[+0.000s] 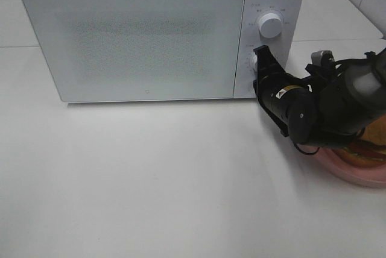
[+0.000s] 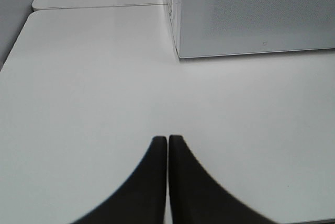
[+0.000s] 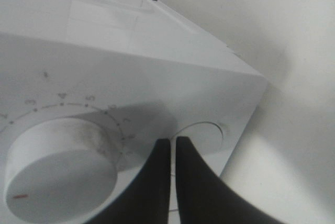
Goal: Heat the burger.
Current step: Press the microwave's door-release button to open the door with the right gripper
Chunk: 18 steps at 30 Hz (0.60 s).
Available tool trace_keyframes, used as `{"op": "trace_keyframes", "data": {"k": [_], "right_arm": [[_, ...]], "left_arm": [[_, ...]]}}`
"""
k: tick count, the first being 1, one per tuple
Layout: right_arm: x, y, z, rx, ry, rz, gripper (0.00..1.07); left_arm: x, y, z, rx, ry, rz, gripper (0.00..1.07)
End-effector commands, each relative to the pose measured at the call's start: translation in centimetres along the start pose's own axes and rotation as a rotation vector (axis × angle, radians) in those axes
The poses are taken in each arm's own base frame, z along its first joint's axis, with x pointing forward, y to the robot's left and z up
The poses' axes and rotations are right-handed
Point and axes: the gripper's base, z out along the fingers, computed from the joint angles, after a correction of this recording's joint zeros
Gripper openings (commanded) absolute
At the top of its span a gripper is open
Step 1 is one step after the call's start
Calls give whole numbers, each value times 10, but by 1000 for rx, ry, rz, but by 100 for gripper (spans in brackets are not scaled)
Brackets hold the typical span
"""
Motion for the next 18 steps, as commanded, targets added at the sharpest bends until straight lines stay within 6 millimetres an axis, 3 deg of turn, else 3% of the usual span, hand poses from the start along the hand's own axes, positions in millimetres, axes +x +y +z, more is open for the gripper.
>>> {"op": "trace_keyframes", "data": {"k": [1, 13, 18], "right_arm": [[-2, 6, 3, -25, -12, -11, 0], [0, -4, 7, 9, -6, -14, 0], [-1, 1, 8, -76, -35, -34, 0]], "left_arm": [[1, -1, -2, 3, -29, -8, 0], [1, -1, -2, 3, -29, -8, 0], [1, -1, -2, 3, -29, -8, 0]]}}
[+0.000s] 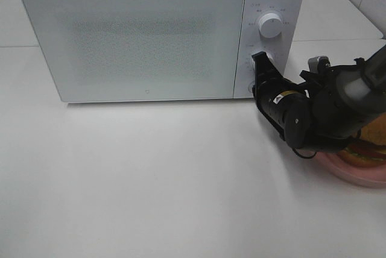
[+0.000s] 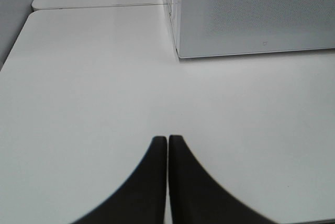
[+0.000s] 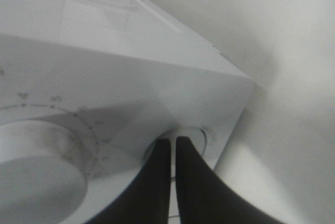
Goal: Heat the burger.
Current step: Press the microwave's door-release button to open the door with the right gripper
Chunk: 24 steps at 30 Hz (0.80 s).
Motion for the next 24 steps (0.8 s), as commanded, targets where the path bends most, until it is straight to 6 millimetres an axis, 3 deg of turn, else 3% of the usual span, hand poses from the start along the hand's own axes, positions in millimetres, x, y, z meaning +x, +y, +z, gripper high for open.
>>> {"op": "trace_keyframes", "data": {"k": [1, 11, 24], "right_arm": [[-4, 10, 1, -78, -23, -20, 0], [-1, 13, 7, -97, -18, 26, 0], [2, 39, 17, -179, -10, 39, 0]], "left_arm": [[1, -1, -2, 3, -29, -8, 0], [1, -1, -2, 3, -29, -8, 0], [1, -1, -2, 3, -29, -8, 0]]}}
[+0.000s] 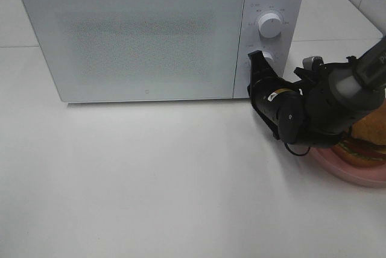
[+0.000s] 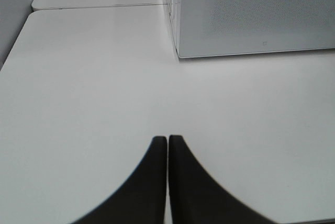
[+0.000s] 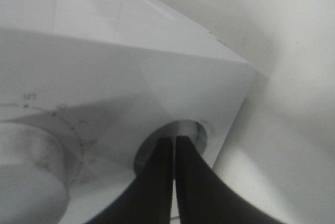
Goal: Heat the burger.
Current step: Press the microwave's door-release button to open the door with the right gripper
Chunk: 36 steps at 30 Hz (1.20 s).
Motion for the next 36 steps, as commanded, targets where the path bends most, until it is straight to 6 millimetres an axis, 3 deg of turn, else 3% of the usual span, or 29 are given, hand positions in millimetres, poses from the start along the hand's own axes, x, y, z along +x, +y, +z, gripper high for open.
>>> {"op": "trace_keyframes", "data": {"k": [1, 22, 28, 36], "right_arm": [[-3, 36, 6, -199, -26, -11, 0], [-5, 56, 9, -305, -58, 14, 0], [-3, 51, 9, -245, -30, 11, 0], [-4, 42, -12, -164, 30, -32, 2]], "left_arm": [[1, -1, -2, 3, -29, -8, 0], [1, -1, -2, 3, -29, -8, 0], [1, -1, -2, 3, -29, -8, 0], [1, -1, -2, 3, -29, -8, 0]]}}
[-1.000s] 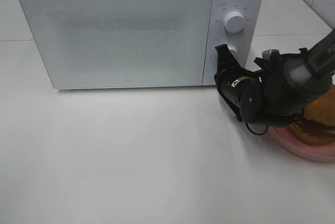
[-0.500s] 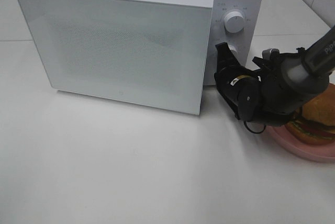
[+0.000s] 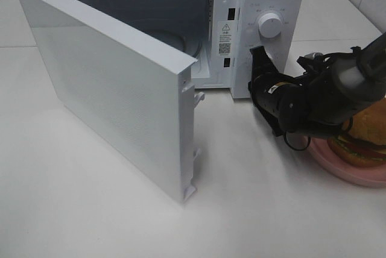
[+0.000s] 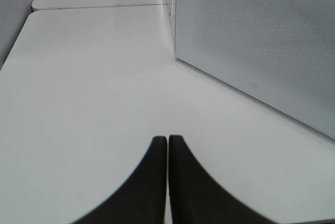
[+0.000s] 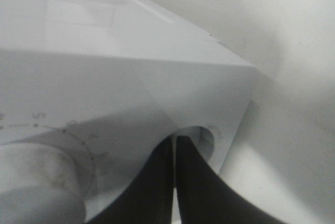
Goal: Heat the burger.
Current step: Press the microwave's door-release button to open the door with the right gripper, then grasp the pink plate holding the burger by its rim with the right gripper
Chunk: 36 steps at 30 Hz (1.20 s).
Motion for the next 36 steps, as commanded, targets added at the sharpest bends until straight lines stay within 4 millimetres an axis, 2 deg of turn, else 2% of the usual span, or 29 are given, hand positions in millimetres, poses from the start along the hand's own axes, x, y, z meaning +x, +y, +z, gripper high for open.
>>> {"op": "trace_keyframes", "data": {"k": [1, 8, 19, 22, 24, 28, 30, 33, 35, 36], "right_arm": [[-3, 29, -18, -182, 18, -72, 3], [-2, 16, -39, -169, 92, -172, 5], [4, 5, -55, -200, 203, -311, 11], [6, 3, -59, -246, 225, -395, 12], [7, 6, -63, -333, 213, -528, 14], [9, 10, -67, -429, 194, -659, 14], [13, 14, -71, -527, 173, -857, 14], [15, 15, -71, -547, 174, -922, 14], [21, 13, -73, -599, 183, -1157, 15], [21, 13, -73, -599, 183, -1157, 15]], "left_arm": [[1, -1, -2, 3, -29, -8, 0], [1, -1, -2, 3, -29, -8, 0], [1, -1, -2, 3, -29, -8, 0], [1, -1, -2, 3, -29, -8, 0], [1, -1, -2, 3, -29, -8, 0], [1, -1, -2, 3, -29, -8, 0], [1, -1, -2, 3, -29, -8, 0], [1, -1, -2, 3, -29, -8, 0], [1, -1, -2, 3, -29, -8, 0], [1, -1, -2, 3, -29, -8, 0]]}}
